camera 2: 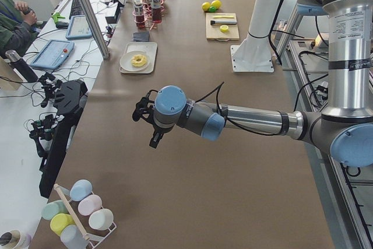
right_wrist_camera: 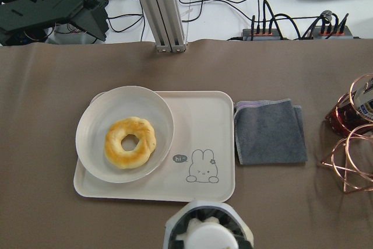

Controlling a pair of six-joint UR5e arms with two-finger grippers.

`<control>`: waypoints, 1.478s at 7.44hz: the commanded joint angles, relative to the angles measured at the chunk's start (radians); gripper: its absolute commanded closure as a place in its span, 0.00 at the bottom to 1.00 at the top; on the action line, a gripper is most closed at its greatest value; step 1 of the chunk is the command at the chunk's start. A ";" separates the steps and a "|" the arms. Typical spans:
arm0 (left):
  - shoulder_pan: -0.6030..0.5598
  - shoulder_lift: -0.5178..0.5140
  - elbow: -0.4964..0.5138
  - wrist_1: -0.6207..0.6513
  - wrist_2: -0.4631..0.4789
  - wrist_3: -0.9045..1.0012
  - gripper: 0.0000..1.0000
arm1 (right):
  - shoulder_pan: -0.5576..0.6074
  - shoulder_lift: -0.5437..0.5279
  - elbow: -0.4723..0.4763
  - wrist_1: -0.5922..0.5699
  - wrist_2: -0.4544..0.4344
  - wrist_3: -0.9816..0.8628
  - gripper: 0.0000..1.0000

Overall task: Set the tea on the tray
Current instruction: 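Lift the tea bottle up out of the copper rack with the right gripper, then carry the bottle toward the robot and set it on the table, releasing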

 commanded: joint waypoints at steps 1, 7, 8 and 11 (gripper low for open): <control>0.000 0.000 -0.002 0.001 -0.001 -0.002 0.02 | -0.187 0.147 -0.087 -0.067 -0.170 0.120 1.00; 0.000 -0.002 -0.006 -0.024 -0.004 -0.062 0.02 | -0.415 0.201 -0.182 -0.067 -0.326 0.226 1.00; 0.002 -0.002 -0.005 -0.024 -0.004 -0.062 0.02 | -0.429 0.201 -0.182 -0.067 -0.330 0.232 1.00; 0.002 -0.002 -0.003 -0.024 -0.004 -0.062 0.02 | -0.466 0.187 -0.184 -0.064 -0.361 0.232 1.00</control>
